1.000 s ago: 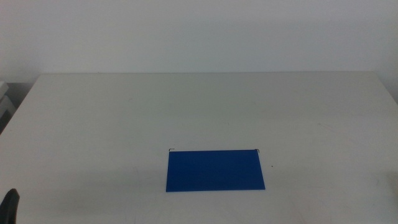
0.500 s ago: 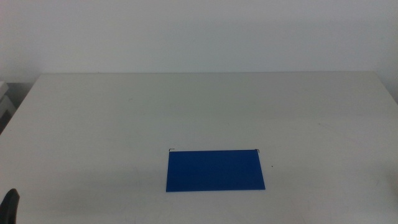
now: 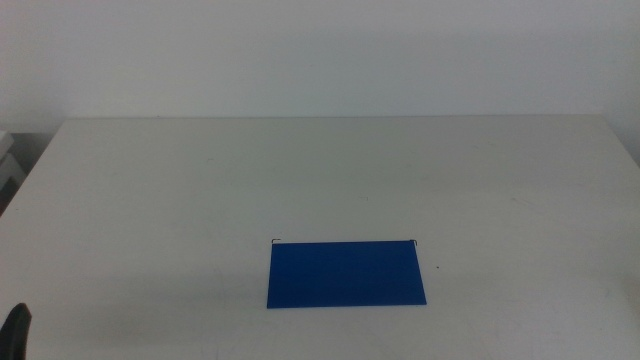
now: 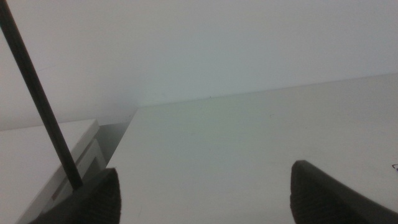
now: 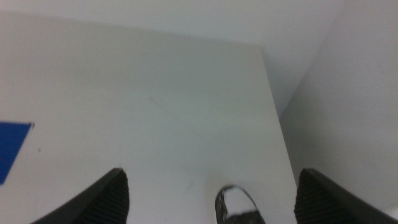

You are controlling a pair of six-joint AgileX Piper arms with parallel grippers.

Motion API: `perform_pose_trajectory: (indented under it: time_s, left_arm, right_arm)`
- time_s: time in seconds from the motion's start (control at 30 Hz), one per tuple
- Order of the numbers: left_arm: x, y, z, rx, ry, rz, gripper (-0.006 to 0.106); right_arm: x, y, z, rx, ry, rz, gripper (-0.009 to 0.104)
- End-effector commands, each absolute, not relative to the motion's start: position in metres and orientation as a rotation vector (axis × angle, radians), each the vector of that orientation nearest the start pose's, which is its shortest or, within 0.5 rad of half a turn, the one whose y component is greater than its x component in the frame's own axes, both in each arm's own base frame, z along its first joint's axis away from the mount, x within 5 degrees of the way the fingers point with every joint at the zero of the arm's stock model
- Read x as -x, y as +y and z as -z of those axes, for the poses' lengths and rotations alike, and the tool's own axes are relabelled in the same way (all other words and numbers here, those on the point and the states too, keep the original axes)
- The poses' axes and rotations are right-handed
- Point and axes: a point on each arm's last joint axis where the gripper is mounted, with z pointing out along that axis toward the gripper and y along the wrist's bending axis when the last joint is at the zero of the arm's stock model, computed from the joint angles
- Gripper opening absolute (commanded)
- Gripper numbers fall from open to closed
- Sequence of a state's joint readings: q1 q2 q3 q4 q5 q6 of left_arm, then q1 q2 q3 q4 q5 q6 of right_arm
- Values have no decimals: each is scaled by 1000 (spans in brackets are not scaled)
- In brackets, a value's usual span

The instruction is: Use one arm to grab the shoe from the table and place it on the mat.

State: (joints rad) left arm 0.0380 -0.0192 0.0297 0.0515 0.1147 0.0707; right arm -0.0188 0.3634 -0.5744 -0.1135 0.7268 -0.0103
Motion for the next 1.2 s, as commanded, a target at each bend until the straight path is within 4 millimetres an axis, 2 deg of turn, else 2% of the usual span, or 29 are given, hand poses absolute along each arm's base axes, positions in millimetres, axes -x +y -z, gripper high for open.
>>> perform_pose_trajectory:
  time_s: [0.0, 0.37, 0.47, 0.53, 0.63, 0.7, 0.83, 1.0, 1.17]
  left_arm:
    - [-56, 2, -200, -56, 1525, -113, 94]
    - [-56, 2, -200, -56, 1525, -113, 94]
    - [-56, 2, -200, -56, 1525, -113, 94]
    - [-56, 2, -200, -56, 1525, -113, 94]
    - [-56, 2, -200, -56, 1525, -113, 94]
    - [-56, 2, -200, -56, 1525, -113, 94]
    - [-56, 2, -200, -56, 1525, -113, 94]
    - [-56, 2, -200, -56, 1525, -113, 94]
    - [-56, 2, -200, -56, 1525, -113, 94]
  right_arm:
    - [-72, -10, -344, 25, 1994, 169, 70]
    - [-90, -9, -395, 48, 2323, 155, 70]
    - [-100, -7, -399, 95, 2439, 126, 70]
    - [-107, -2, -402, 159, 2440, 63, 70]
    - [-115, 6, -400, 311, 2442, 2, 70]
    - [-122, 4, -397, 353, 2462, 35, 70]
    - [-133, -5, -392, 341, 2518, 149, 70]
    - [-146, -10, -383, 310, 2580, 152, 70]
    - [-151, -31, -372, 213, 2653, 233, 70]
